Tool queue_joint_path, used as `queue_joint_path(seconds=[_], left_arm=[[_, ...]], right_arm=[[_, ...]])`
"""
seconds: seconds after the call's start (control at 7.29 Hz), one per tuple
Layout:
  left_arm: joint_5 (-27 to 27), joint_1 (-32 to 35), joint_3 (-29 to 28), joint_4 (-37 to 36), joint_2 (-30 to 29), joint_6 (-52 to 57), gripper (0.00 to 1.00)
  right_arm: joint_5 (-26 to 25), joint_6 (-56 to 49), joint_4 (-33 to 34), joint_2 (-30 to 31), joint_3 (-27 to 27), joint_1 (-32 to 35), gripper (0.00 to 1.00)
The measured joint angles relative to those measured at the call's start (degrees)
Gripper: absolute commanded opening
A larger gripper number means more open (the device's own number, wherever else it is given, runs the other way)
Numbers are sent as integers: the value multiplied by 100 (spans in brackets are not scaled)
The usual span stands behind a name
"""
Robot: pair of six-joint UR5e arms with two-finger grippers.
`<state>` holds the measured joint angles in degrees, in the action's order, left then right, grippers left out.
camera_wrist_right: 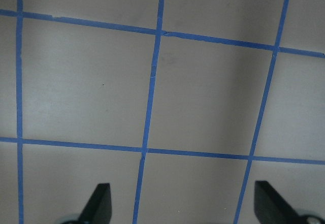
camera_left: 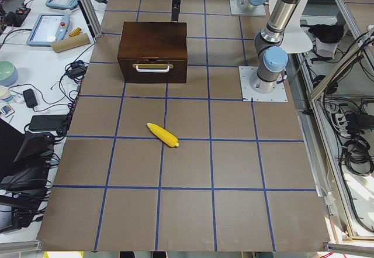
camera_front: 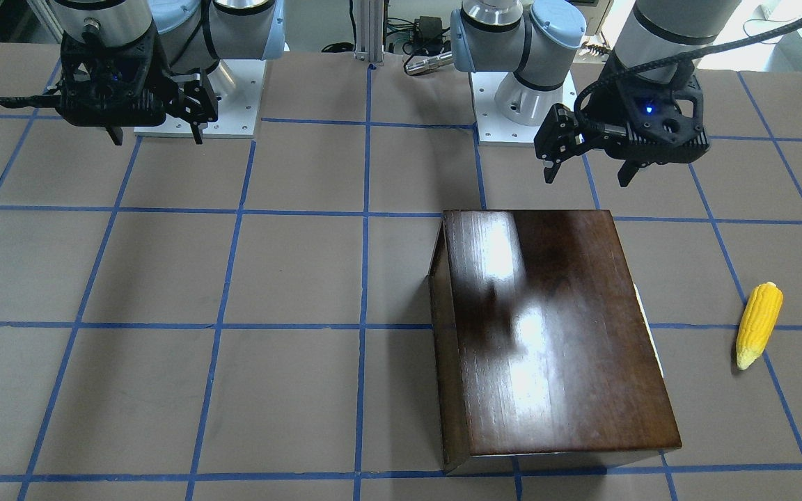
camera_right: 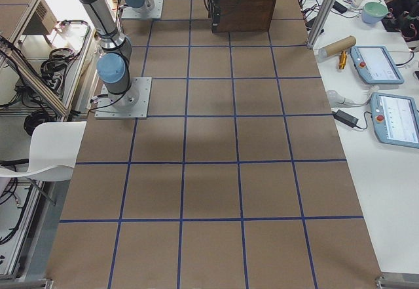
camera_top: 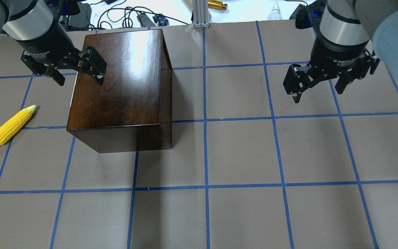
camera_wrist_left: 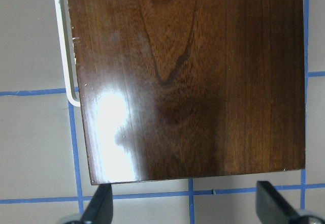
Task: Open drawer and put corn inside
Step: 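Lift the left gripper off the cabinet top and move it aside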
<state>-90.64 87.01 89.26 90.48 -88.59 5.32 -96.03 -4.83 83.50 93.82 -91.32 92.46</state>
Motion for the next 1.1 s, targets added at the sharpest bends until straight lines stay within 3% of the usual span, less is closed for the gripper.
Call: queue_joint_path(seconds=[1.1], left_arm=[[9, -24, 0, 13, 32, 58, 100]], right_arm=[[-3, 0, 0, 2, 0, 0, 100]])
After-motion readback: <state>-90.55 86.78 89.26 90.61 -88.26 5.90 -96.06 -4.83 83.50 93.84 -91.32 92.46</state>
